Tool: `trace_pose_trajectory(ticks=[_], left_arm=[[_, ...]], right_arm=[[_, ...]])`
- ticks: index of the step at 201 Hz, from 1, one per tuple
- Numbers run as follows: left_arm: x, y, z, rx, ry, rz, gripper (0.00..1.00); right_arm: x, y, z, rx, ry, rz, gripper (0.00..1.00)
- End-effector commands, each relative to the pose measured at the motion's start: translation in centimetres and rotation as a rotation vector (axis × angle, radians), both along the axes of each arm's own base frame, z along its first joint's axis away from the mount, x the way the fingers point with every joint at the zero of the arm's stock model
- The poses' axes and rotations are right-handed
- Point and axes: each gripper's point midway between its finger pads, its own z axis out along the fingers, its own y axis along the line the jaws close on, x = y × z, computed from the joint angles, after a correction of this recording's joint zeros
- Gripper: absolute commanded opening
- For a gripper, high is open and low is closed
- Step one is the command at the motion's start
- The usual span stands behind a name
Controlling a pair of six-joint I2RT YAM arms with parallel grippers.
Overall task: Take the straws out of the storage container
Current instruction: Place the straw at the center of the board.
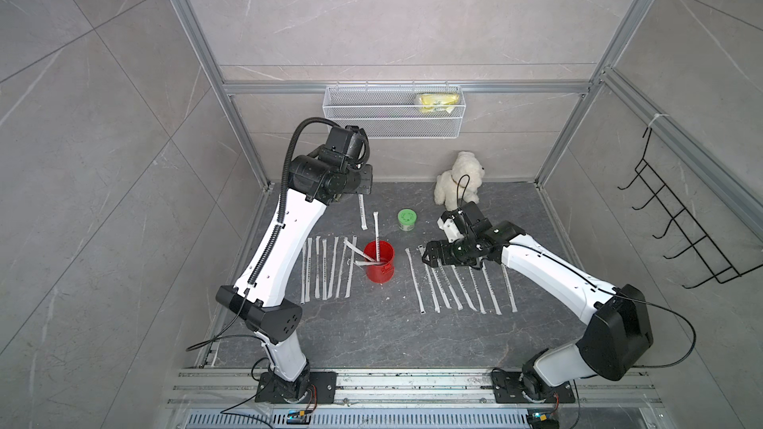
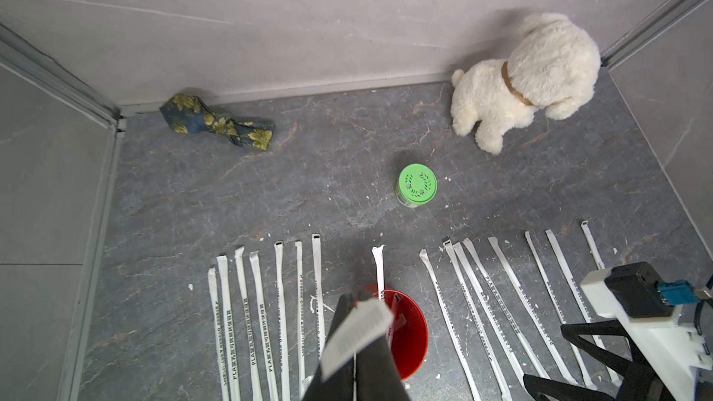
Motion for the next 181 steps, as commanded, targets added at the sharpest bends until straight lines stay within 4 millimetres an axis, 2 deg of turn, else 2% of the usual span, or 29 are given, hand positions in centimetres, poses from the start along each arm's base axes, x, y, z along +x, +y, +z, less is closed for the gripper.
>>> trace_pose_trajectory(ticks=[1, 34, 57, 67, 102, 133, 162, 181], left_arm=[[-0.8, 4.3, 2.8, 0.060, -0.063, 0.081, 0.03], [0.1, 10.8, 1.6, 0.054, 0.004, 0.259, 0.03], [0.5, 15.6, -0.9, 0.047, 0.108, 0.406, 0.03], [0.7, 17.2, -2.1, 0.071, 0.155, 0.450, 0.03], [2.1, 19.9, -6.0, 0.158, 0.303, 0.511, 0.03], [3.1, 21.8, -10.8, 0.257, 0.471, 0.534, 0.02], [2.6, 23.4, -15.1, 0.333, 0.629, 0.562, 0.03], [2.1, 23.8, -17.9, 0.370, 0.732, 0.557, 0.03]], right_arm=[[1.0, 0.5, 1.5, 0.016, -0.032, 0.012, 1.00], [1.7, 0.1, 2.2, -0.017, -0.085, 0.016, 1.00], [2.4, -0.5, 2.4, -0.050, -0.133, 0.003, 1.00], [2.7, -0.8, 2.3, -0.066, -0.151, -0.005, 1.00], [3.8, -0.9, 0.6, -0.132, -0.144, 0.007, 1.00], [4.4, -0.5, -1.3, -0.148, -0.120, 0.028, 1.00], [4.9, 0.1, -3.1, -0.156, -0.091, 0.049, 1.00], [5.1, 0.5, -4.2, -0.158, -0.070, 0.063, 1.00]])
